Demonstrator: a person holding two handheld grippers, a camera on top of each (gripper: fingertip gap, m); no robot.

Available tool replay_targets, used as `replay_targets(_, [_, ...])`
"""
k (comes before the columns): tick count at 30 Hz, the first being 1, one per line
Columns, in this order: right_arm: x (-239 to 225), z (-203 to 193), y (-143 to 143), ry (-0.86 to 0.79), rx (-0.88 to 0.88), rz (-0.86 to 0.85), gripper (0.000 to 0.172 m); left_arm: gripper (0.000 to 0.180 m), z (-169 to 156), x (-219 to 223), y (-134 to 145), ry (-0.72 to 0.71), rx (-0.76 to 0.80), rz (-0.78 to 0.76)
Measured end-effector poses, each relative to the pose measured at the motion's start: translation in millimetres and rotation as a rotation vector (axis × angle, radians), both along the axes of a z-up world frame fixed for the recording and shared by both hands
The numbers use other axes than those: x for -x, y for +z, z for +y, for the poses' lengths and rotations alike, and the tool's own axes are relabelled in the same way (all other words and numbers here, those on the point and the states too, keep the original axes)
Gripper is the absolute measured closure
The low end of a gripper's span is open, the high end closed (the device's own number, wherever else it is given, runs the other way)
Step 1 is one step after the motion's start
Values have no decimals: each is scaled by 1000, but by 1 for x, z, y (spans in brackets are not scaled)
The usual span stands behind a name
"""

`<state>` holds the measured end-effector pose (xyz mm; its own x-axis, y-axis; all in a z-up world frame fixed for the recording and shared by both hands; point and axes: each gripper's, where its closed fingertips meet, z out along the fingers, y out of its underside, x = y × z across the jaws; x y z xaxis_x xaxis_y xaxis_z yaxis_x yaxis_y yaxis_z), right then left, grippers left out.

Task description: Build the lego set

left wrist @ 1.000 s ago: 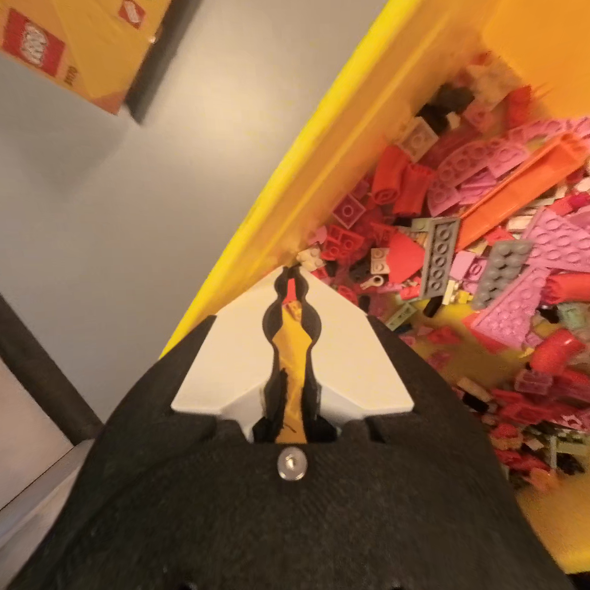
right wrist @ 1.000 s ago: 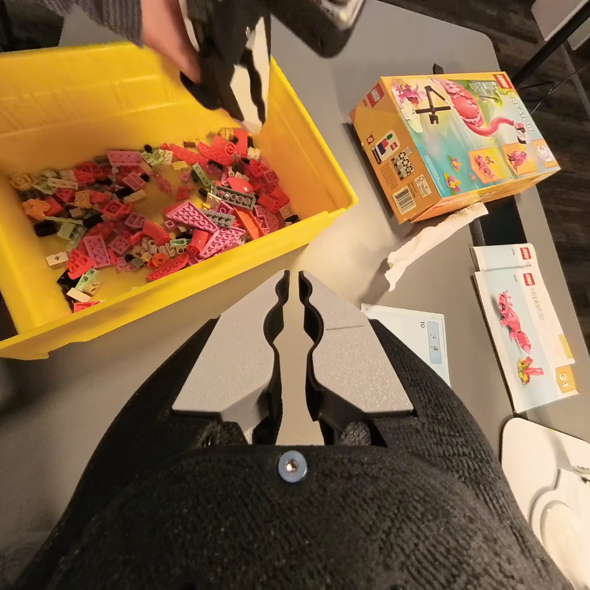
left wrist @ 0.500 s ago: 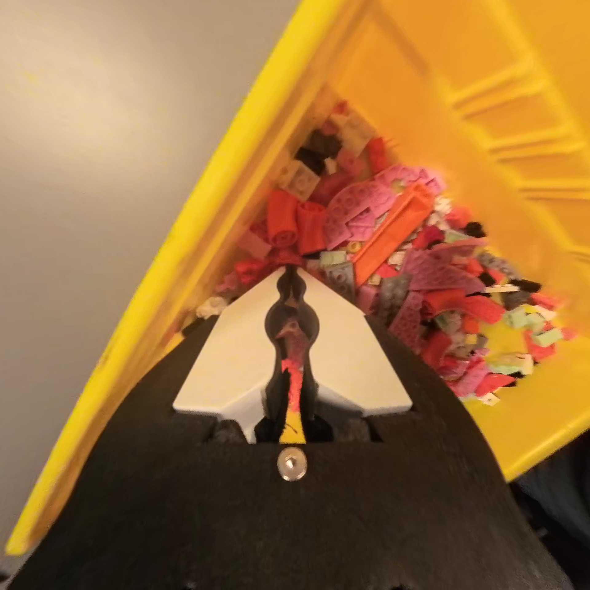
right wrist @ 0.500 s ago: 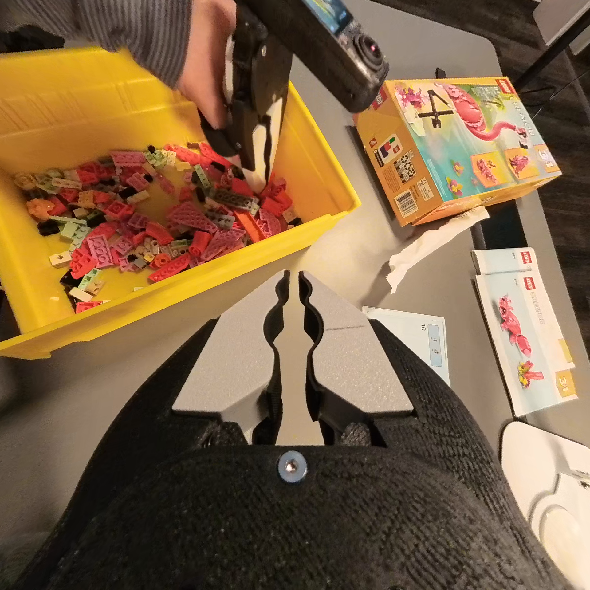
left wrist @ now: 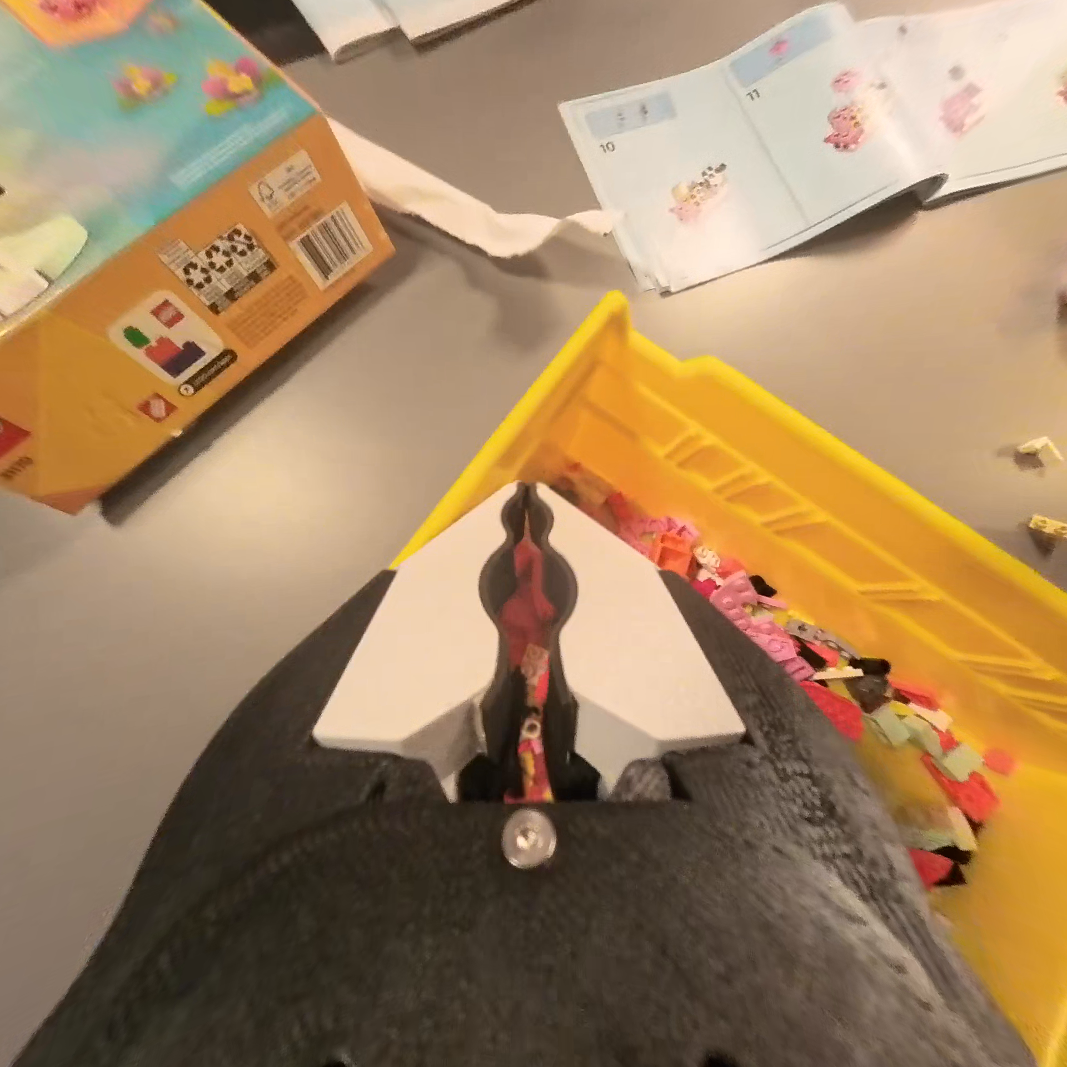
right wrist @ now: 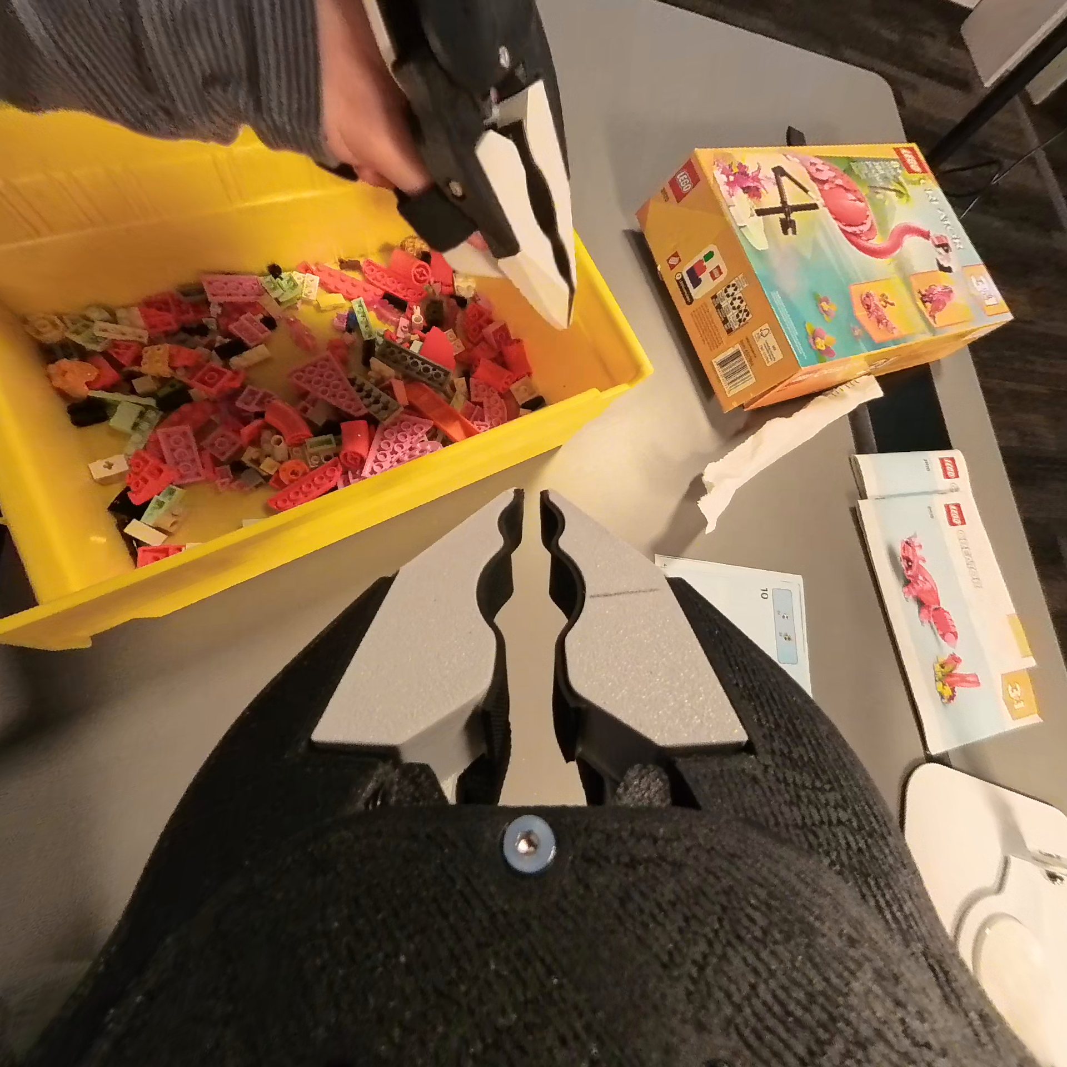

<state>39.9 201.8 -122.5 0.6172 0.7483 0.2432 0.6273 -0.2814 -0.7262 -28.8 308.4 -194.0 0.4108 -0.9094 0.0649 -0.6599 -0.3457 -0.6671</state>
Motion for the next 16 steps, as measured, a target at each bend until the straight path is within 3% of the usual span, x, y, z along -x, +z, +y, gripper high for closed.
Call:
replay_targets(7, [-2, 1, -1, -8, 1, 0, 168, 180, -3, -10, -1, -87, -32, -49])
replay_targets(16, [13, 1, 1, 49, -11, 9, 169, 180, -7, -11, -12, -148, -51, 4])
